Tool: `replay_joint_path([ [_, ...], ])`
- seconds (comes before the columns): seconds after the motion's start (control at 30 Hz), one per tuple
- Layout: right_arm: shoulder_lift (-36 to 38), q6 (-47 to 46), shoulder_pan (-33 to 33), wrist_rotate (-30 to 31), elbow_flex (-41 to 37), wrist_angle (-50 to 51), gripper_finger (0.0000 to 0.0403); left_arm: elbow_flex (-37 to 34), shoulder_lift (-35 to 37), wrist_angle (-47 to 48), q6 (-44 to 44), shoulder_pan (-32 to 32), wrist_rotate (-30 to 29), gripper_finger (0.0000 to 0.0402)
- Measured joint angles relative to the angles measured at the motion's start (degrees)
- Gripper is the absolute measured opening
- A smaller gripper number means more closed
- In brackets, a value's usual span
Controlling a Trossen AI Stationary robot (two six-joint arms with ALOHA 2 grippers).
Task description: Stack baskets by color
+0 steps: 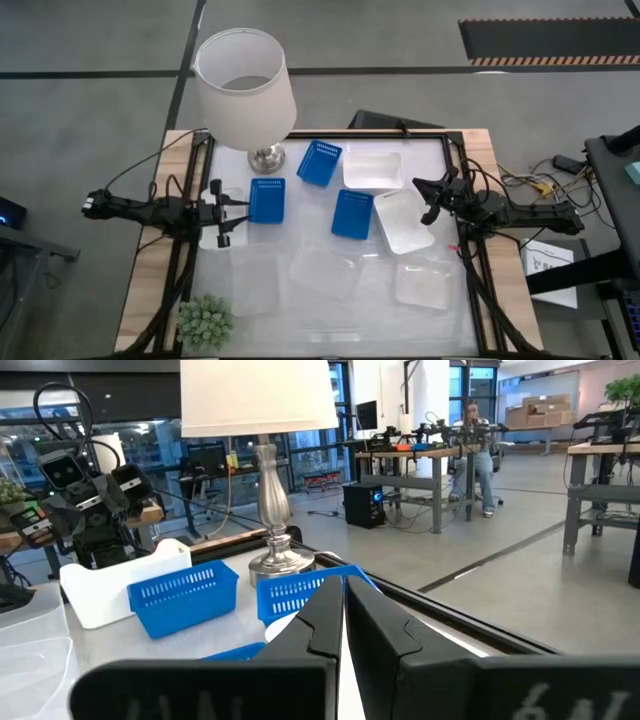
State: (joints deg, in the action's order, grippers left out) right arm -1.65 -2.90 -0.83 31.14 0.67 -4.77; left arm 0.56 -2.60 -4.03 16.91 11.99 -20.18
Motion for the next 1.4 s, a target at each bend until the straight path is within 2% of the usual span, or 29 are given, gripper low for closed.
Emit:
replay_joint_path([
  [0.13, 0.00, -3.08, -0.03, -0.06, 0.00, 0.01, 0.0009, 0.01, 0.00, 0.00, 0.00, 0.00, 0.00, 0.0143],
  [0.3, 0.00, -26.02, -0.03, -3.09, 0.00, 0.00, 0.0009, 0.00, -0.01, 0.00, 0.00, -0.01, 0.02, 0.0143],
  [0.4, 0.00, -29.85, -0.03, -3.04, 0.00, -0.04, 0.0009, -0.01, 0.00, 0.00, 0.00, -0.02, 0.02, 0.0143],
  [0.63, 0.00, -30.05, -0.01, -2.60, 0.00, -0.16, 0.0009, -0.01, -0.05, -1.53, -2.03, -0.01, 0.34, 0.0143],
  [0.8, 0.00, -30.12, -0.01, -2.93, 0.00, -0.21, 0.0009, 0.01, -0.16, -10.34, -21.84, 0.02, 1.73, 0.0143],
  [1.0, 0.00, -23.11, -0.03, -4.85, 0.00, -4.16, 0.0009, -0.01, -0.31, -26.07, -17.31, 0.02, 1.84, 0.0143],
  [1.1, -0.02, -19.75, -0.01, -8.65, 0.00, -8.55, 0.0009, -0.01, -0.27, -31.86, -14.60, 0.02, 1.84, 0.0143],
  [1.2, -0.06, -14.48, -0.02, -15.88, 0.00, -13.98, 0.0009, -0.01, -0.30, -35.55, -11.79, 0.02, 1.44, 0.0143],
  [1.4, -2.15, -9.54, -0.04, -28.47, 0.01, -22.64, 0.0009, -0.01, -0.95, -36.04, -10.29, 0.02, 1.36, 0.0143],
])
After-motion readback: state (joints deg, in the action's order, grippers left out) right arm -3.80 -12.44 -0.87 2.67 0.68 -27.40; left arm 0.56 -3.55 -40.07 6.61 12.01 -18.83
